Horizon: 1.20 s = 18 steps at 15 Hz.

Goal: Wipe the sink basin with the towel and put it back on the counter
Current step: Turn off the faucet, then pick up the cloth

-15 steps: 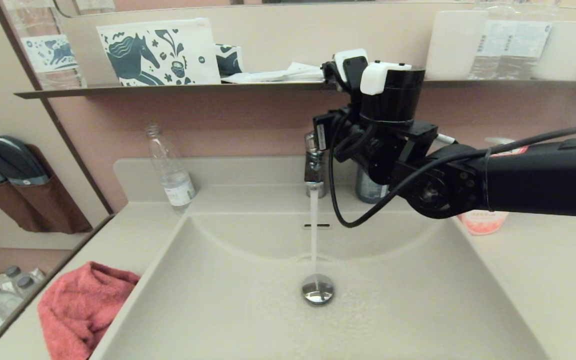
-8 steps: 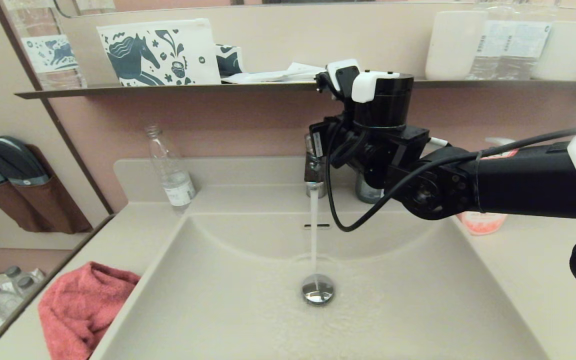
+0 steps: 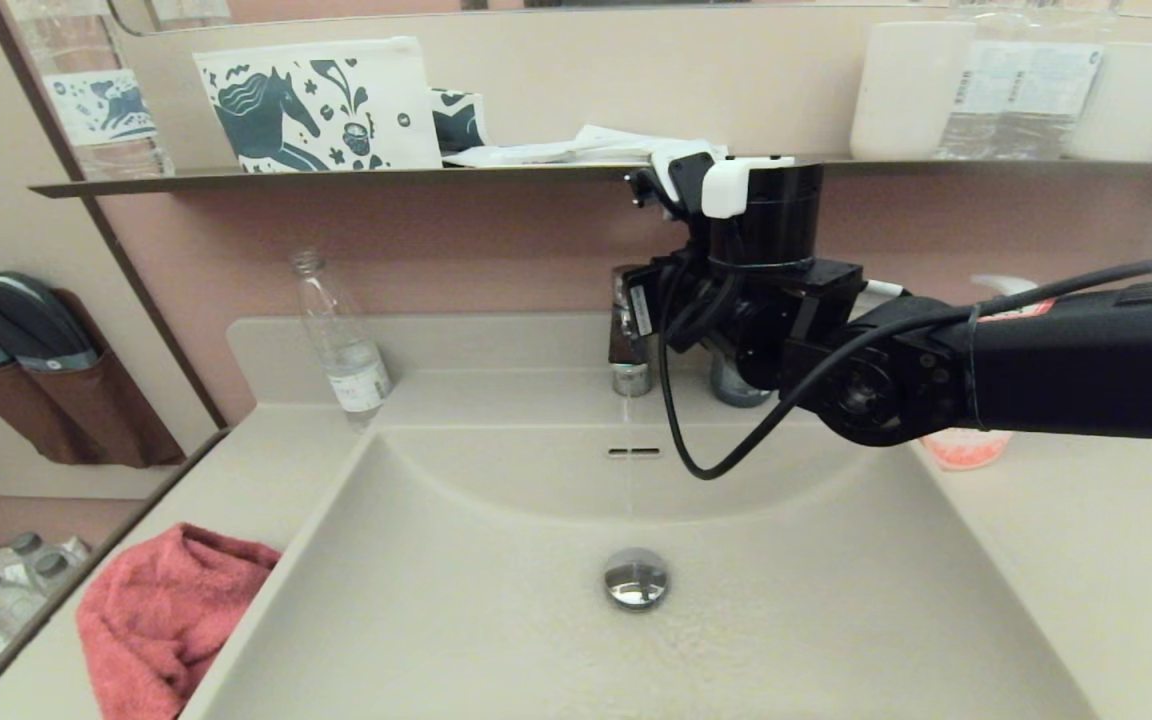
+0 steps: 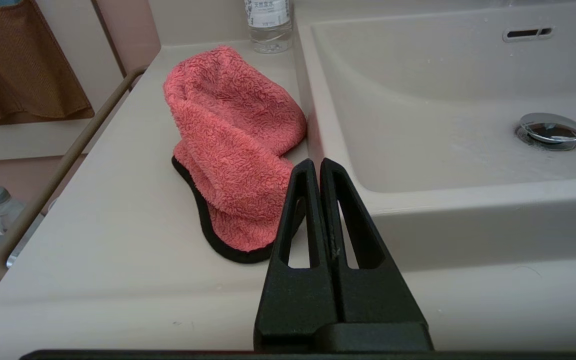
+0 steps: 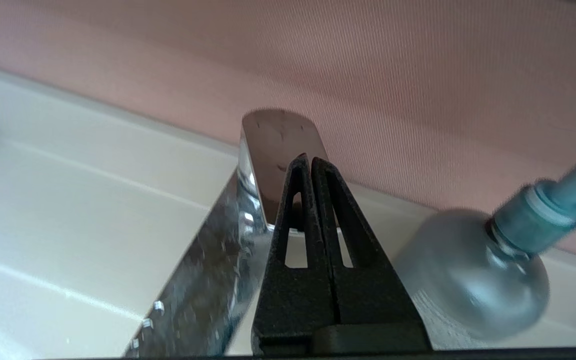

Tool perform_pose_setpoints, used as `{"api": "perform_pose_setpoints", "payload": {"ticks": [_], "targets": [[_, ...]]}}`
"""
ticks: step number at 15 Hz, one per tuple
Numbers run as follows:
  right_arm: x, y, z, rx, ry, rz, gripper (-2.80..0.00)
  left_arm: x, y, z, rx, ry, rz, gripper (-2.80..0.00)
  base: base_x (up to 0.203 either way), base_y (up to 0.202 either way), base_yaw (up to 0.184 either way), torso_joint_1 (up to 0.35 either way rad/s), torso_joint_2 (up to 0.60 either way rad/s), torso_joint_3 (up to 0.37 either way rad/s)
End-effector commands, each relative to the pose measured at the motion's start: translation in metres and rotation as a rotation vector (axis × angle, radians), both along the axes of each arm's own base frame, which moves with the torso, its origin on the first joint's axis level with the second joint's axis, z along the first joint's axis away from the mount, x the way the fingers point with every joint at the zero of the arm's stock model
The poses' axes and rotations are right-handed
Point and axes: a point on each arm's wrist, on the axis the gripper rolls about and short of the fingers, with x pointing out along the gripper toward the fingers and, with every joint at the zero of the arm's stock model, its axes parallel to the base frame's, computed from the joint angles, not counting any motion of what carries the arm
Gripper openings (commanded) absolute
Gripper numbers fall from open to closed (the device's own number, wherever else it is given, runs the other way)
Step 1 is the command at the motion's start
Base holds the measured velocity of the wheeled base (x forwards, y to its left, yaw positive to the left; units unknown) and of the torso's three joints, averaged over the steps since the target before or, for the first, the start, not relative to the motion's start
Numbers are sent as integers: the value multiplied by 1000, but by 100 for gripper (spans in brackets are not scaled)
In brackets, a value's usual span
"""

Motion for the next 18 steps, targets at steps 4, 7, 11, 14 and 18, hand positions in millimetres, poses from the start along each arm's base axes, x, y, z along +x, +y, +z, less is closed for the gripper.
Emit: {"api": "perform_pose_setpoints", "payload": {"ticks": [4,7,11,14,18], "targets": [[-20,-15,-2,-45,50,-4,-280,0,0,0,0,0,0,-280,0,0,0,0,0,0],[-29,-21,5,-49,54,-6,-280,0,0,0,0,0,0,-280,0,0,0,0,0,0],[-41,-26,12,-60,69,2,-280,0,0,0,0,0,0,-280,0,0,0,0,0,0],[-56,-35,19,-59,68,0,-280,0,0,0,0,0,0,-280,0,0,0,0,0,0],[-93,-69,12,-98,112,-32,-280,0,0,0,0,0,1,-280,0,0,0,0,0,0]]}}
